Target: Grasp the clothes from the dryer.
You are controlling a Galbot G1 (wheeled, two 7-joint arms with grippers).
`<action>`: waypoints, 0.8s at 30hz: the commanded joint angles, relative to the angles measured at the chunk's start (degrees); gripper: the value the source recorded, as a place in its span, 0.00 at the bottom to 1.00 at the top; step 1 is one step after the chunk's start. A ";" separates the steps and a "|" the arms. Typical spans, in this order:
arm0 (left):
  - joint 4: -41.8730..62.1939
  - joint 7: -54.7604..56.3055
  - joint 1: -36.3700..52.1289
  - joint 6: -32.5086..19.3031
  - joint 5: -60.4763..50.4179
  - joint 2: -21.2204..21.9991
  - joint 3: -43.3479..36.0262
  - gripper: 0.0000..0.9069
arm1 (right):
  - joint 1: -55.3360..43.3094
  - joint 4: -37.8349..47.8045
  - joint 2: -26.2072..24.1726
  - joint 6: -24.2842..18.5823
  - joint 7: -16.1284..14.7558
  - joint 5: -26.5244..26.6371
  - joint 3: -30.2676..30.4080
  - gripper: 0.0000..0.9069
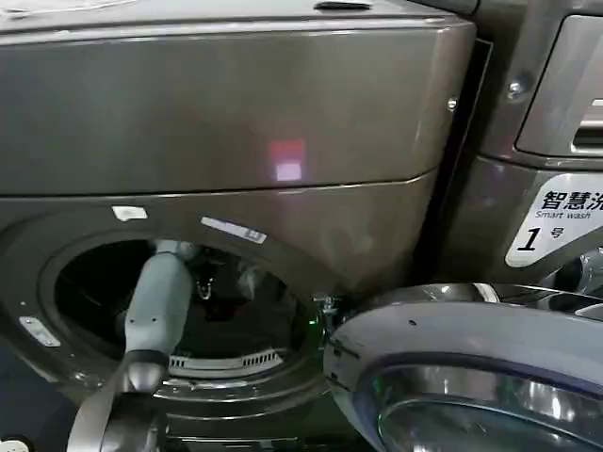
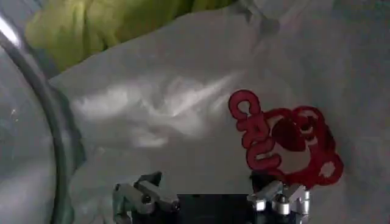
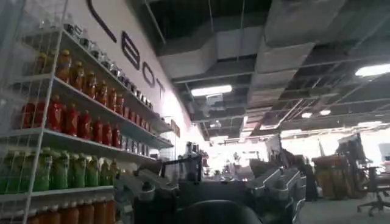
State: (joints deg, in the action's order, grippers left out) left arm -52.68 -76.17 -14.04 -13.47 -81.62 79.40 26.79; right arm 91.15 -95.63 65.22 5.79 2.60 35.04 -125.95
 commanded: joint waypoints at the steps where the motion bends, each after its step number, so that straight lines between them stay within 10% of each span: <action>1: 4.55 -0.21 1.39 1.15 3.33 -0.03 -1.98 1.00 | -0.03 0.17 0.05 -0.11 0.00 -0.75 0.16 1.00; 24: 15.49 0.56 2.05 3.99 9.54 1.18 -2.00 1.00 | -0.32 0.12 0.19 -0.22 0.17 -1.04 0.87 1.00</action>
State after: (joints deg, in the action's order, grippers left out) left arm -41.97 -75.71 -11.87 -10.34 -73.97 80.72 24.84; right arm 90.77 -95.46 65.34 5.63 2.72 34.09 -125.06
